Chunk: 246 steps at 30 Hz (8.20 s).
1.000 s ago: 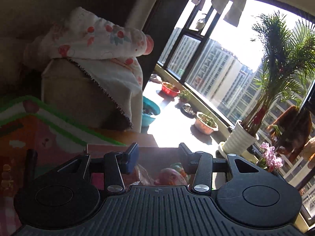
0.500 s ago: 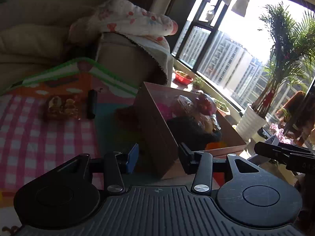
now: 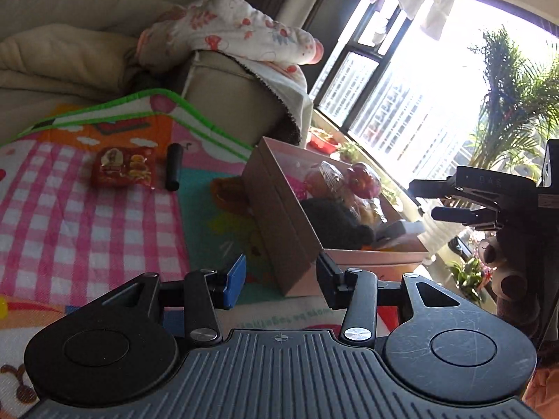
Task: Organize objects
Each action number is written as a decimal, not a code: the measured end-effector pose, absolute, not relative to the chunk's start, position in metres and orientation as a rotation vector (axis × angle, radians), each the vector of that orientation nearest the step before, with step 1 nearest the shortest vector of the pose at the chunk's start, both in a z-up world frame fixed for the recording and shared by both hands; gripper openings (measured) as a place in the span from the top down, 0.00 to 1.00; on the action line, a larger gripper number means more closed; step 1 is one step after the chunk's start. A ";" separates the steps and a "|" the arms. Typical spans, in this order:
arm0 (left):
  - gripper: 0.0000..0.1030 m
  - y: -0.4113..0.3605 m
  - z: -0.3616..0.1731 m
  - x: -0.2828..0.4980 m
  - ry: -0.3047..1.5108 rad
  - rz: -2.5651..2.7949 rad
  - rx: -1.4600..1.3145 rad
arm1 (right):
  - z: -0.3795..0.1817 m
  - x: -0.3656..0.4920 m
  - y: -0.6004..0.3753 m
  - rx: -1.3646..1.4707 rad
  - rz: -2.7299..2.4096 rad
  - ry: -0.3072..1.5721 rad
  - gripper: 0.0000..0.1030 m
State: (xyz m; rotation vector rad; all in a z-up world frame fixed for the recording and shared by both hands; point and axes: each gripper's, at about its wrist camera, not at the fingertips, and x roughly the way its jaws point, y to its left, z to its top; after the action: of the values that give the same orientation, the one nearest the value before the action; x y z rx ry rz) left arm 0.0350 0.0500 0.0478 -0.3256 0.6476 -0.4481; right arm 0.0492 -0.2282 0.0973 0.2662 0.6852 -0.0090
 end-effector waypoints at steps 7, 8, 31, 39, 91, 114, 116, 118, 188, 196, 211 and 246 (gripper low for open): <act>0.53 0.058 0.041 0.034 0.663 -0.420 -0.346 | 0.100 0.076 -0.219 0.207 -0.009 0.652 0.25; 0.53 0.058 0.041 0.034 0.663 -0.421 -0.348 | 0.100 0.082 -0.215 0.184 -0.001 0.651 0.25; 0.53 0.090 0.032 0.028 0.660 -0.369 -0.387 | 0.091 0.198 -0.218 0.158 -0.100 0.829 0.25; 0.53 0.088 0.033 0.039 0.637 -0.331 -0.307 | 0.106 0.110 -0.197 -0.010 -0.055 0.645 0.17; 0.54 0.073 0.055 0.099 0.648 -0.395 -0.125 | -0.001 -0.018 -0.180 0.090 -0.056 0.661 0.00; 0.78 0.007 0.031 0.206 0.797 -0.271 -0.020 | -0.006 -0.014 -0.193 0.186 -0.079 0.678 0.00; 0.78 0.010 0.038 0.185 0.776 -0.330 -0.036 | -0.006 -0.013 -0.193 0.184 -0.080 0.686 0.00; 0.78 0.014 0.047 0.153 0.748 -0.405 -0.035 | -0.007 -0.012 -0.193 0.183 -0.082 0.694 0.00; 0.78 0.156 0.015 -0.026 0.705 -0.173 -0.173 | 0.015 0.109 0.033 -0.155 0.140 0.742 0.00; 0.78 0.158 0.012 -0.028 0.693 -0.184 -0.192 | 0.003 0.137 0.026 -0.097 0.155 0.883 0.20; 0.79 0.144 0.015 -0.036 0.707 -0.219 -0.148 | 0.037 -0.021 -0.041 -0.192 0.297 0.832 0.23; 0.79 -0.008 0.081 0.117 0.639 -0.369 -0.348 | 0.024 -0.086 -0.206 0.033 -0.068 0.670 0.33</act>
State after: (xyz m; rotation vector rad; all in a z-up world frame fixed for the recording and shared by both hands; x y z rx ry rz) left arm 0.1173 -0.0077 0.0814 -0.3482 0.6393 -0.3694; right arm -0.0861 -0.2058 0.0243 0.0329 0.6699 -0.0678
